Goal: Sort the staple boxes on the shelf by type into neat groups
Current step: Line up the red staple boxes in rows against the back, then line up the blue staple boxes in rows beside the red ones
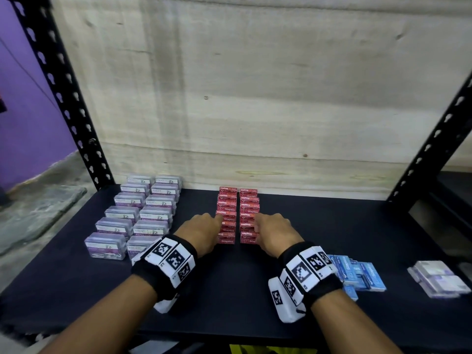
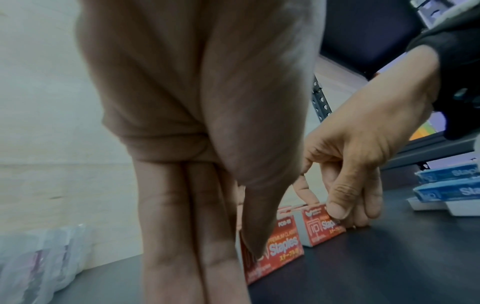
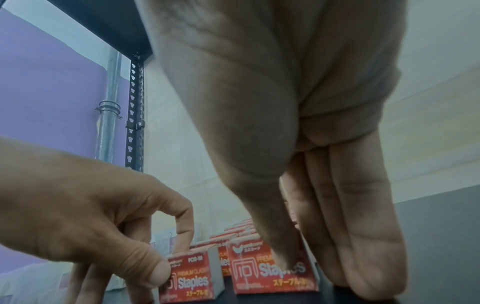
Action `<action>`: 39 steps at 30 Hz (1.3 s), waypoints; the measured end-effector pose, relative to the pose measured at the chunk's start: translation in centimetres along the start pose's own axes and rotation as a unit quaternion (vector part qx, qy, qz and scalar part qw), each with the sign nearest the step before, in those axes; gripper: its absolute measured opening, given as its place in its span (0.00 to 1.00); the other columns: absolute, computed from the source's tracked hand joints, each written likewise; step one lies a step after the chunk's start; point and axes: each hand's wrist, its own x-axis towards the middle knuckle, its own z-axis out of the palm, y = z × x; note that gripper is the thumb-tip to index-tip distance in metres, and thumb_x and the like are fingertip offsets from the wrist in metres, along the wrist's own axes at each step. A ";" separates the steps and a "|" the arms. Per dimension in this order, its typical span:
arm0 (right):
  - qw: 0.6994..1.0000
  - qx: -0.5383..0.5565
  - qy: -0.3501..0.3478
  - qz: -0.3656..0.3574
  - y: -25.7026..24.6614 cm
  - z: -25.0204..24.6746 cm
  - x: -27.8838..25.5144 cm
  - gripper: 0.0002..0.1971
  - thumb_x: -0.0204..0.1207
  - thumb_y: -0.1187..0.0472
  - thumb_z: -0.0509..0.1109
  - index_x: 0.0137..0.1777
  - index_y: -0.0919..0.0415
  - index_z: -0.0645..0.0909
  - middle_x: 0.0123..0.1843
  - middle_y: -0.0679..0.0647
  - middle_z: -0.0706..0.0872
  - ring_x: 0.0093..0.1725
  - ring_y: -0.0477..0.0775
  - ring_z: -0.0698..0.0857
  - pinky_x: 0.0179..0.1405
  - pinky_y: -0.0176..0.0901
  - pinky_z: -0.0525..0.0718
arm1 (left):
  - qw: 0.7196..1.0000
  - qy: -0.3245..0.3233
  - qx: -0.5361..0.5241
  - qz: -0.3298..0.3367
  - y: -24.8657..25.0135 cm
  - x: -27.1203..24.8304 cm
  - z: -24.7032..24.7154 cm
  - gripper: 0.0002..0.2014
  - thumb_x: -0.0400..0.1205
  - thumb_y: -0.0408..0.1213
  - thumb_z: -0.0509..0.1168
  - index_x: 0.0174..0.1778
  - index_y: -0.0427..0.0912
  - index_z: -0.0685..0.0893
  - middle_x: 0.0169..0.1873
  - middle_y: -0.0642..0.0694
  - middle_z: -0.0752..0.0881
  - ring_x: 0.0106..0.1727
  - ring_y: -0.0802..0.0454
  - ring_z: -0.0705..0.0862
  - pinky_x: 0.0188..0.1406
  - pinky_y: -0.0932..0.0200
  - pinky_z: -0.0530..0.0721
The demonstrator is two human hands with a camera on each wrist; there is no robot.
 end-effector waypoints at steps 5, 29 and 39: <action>1.000 0.006 -0.001 0.003 0.0 0.1 0.2 0.13 0.80 0.69 0.64 0.62 0.57 0.76 0.57 0.57 0.83 0.55 0.59 0.83 0.55 0.54 0.88 | 1.000 -0.001 -0.021 -0.002 -0.3 0.3 -0.1 0.15 0.85 0.36 0.61 0.68 0.42 0.71 0.58 0.40 0.80 0.56 0.41 0.84 0.56 0.46 0.85; 0.998 0.022 -0.014 -0.065 5.7 -6.3 -5.3 0.11 0.77 0.42 0.72 0.53 0.45 0.78 0.52 0.45 0.85 0.52 0.49 0.85 0.54 0.46 0.83 | 0.997 0.027 0.041 0.062 3.8 -3.4 -5.7 0.17 0.80 0.59 0.63 0.58 0.53 0.78 0.55 0.50 0.83 0.58 0.46 0.81 0.48 0.51 0.75; 0.995 -0.029 -0.095 0.005 14.5 -7.1 -8.2 0.29 0.70 0.44 0.80 0.71 0.46 0.78 0.65 0.44 0.83 0.61 0.46 0.83 0.64 0.43 0.80 | 0.971 -0.002 -0.033 0.238 14.7 -2.0 -3.2 0.31 0.77 0.66 0.64 0.73 0.54 0.73 0.67 0.51 0.80 0.65 0.46 0.80 0.60 0.46 0.81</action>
